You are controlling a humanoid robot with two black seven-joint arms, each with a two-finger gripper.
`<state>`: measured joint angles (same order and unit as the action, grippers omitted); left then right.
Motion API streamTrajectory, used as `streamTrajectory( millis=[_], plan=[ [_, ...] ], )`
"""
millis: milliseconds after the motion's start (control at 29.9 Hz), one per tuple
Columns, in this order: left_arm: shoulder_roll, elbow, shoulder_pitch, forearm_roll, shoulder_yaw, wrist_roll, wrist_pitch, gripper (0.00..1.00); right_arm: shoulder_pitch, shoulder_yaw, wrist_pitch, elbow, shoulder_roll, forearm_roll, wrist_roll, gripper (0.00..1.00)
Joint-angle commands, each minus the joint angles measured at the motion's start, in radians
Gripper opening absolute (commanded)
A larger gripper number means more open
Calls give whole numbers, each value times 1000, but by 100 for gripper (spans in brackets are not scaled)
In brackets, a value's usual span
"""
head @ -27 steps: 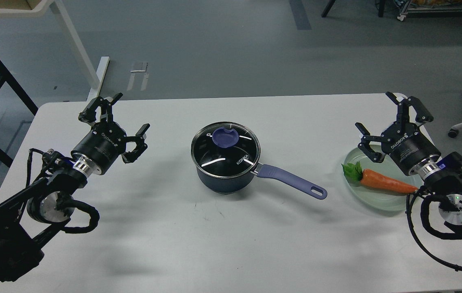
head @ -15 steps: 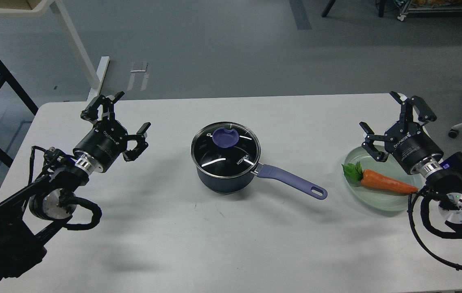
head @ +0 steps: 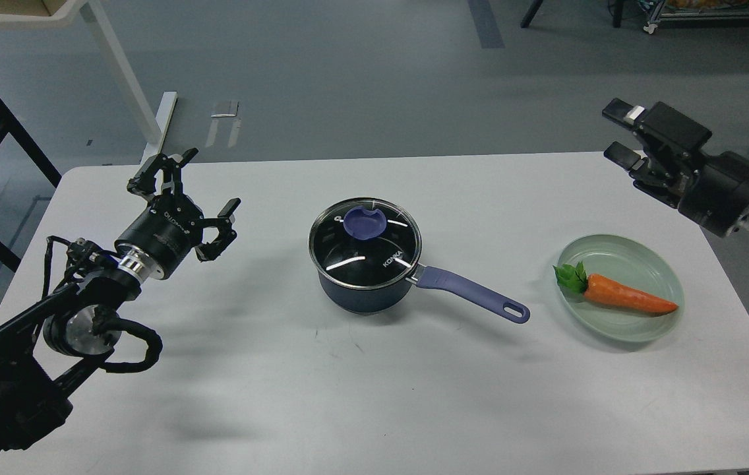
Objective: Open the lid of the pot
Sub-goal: 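Swing the right gripper outward and rotate it toward the pan handle, then lower the right gripper onto the purple pan handle and grasp it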
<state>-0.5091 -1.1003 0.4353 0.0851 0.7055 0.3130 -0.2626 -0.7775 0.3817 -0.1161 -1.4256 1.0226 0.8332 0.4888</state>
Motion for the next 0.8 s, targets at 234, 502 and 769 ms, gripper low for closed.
streamTrajectory(
  millis=[234, 502, 769],
  plan=[
    [-6, -1, 5, -2, 0, 1, 0, 99, -391, -466, 0, -53, -47, 628, 0, 100],
    [-6, -3, 13, -4, 2, 1, 0, 99, -566, -710, 1, -17, -226, 710, 0, 98],
    [-28, -6, 14, -11, 2, 3, 0, 99, -571, -807, 25, 148, -407, 712, 0, 92]
  ],
)
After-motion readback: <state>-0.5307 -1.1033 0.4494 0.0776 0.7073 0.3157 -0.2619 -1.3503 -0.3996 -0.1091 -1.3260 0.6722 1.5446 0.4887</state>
